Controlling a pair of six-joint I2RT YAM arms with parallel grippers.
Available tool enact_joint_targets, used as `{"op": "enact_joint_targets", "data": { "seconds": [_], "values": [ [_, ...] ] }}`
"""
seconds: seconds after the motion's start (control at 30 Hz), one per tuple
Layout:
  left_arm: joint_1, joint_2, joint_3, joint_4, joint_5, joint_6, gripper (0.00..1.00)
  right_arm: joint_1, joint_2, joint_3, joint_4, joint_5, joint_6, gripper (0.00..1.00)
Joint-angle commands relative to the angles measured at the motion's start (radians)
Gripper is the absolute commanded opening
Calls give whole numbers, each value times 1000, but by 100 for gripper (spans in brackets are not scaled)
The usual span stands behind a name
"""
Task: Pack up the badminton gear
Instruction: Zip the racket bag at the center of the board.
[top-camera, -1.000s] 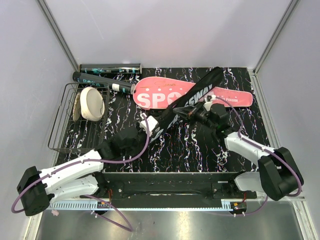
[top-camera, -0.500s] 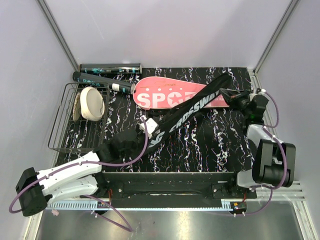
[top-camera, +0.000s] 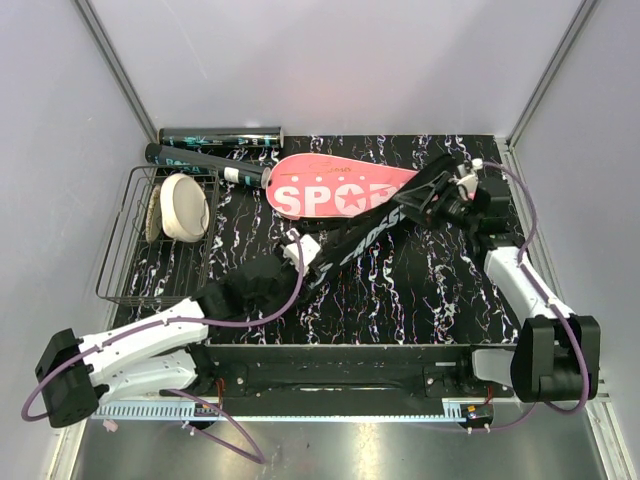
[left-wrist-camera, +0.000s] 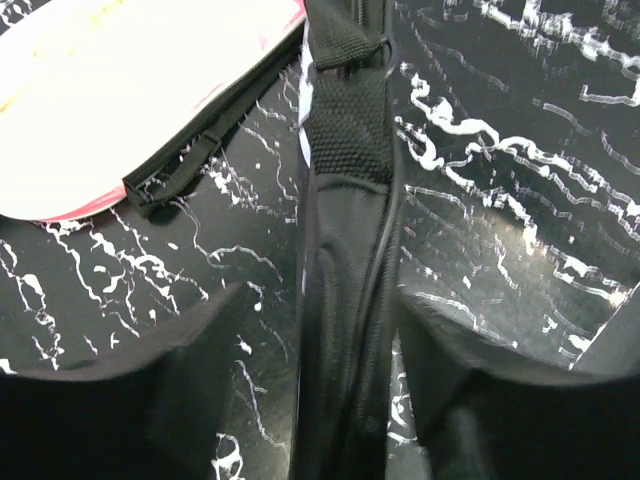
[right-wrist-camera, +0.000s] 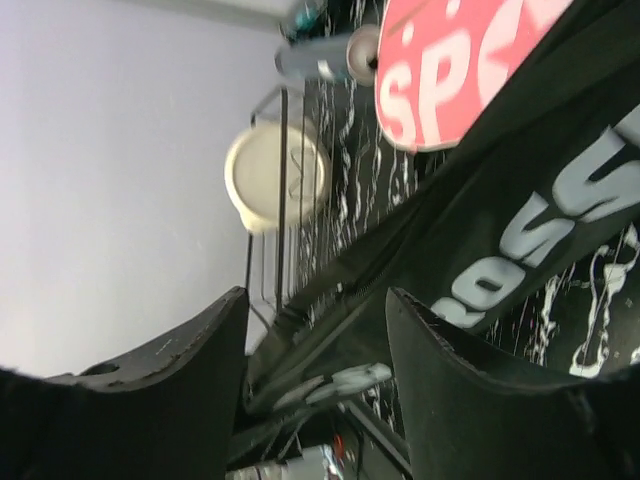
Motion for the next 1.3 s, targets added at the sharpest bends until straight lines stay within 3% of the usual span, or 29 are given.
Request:
{"op": "enact_joint_targets", "data": {
  "seconds": [0.0, 0.23, 0.4, 0.43, 0.57, 0.6, 0.7, 1.03, 1.27],
  "values": [
    [3, 33, 55, -64, 67, -40, 75, 47, -8, -77, -77, -24, -49, 65],
    [49, 284, 306, -116, 205, -102, 93, 55, 70, -169, 163, -66, 68, 65],
    [66, 528, 558, -195, 279, -115, 93, 57, 78, -175, 161, -51, 62, 65],
    [69, 577, 586, -236, 295, -118, 91, 55, 95, -173, 170, -53, 57, 65],
    [81, 596, 572, -241, 329, -135, 58, 55, 120, -152, 182, -71, 60, 65],
    [84, 590, 562, -241, 311, -140, 35, 55, 112, -152, 175, -64, 59, 68],
    [86, 547, 519, -255, 288, -148, 12, 57, 60, -143, 84, -1, 51, 80],
    [84, 409, 402, -236, 271, -226, 7, 60, -103, -157, 0, 94, 112, 80],
    [40, 364, 321, -206, 257, -255, 4, 136, -15, -63, -16, 117, 105, 76]
  ]
}}
